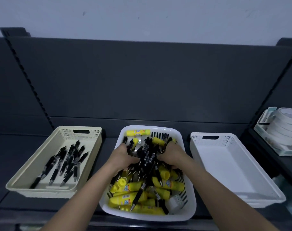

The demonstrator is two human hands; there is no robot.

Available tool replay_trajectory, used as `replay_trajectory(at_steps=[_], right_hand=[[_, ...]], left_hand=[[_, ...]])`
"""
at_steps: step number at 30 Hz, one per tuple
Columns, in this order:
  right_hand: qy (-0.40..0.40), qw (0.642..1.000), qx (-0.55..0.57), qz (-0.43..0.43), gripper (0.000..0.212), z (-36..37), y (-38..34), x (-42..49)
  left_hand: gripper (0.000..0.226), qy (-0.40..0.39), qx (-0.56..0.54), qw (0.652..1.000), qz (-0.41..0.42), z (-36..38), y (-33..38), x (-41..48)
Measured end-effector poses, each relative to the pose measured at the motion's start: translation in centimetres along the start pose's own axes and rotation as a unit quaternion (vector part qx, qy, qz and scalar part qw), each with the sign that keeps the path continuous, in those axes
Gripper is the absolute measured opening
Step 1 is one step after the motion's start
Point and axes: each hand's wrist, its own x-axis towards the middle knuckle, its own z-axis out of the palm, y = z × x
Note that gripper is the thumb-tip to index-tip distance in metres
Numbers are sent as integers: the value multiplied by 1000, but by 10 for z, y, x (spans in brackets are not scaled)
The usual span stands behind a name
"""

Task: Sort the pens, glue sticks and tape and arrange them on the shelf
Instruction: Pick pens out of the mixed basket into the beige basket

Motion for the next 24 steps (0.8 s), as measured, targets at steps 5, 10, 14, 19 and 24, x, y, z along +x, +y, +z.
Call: replay_trajectory(at_steps=[5,10,14,19,24], right_hand=[[-49,989,133,37,38,4,1,-1],[-68,979,187,46,31,-2,1,-9],[-85,958,267,64,16,-11,5,-18],[-64,937,338,63,15,-25,12,-34],[-74,886,454,56,11,-37,6,-53]], left_hand=[[10,-7,-19,1000,21,-2,3,1],[21,-13,-31,999,37,-10,3,-2],[8,-28,-42,998,26,-20,-2,0],[6,-66,-64,994,56,-39,9,-8],[12,-71,-163,981,76,-40,18,-18]])
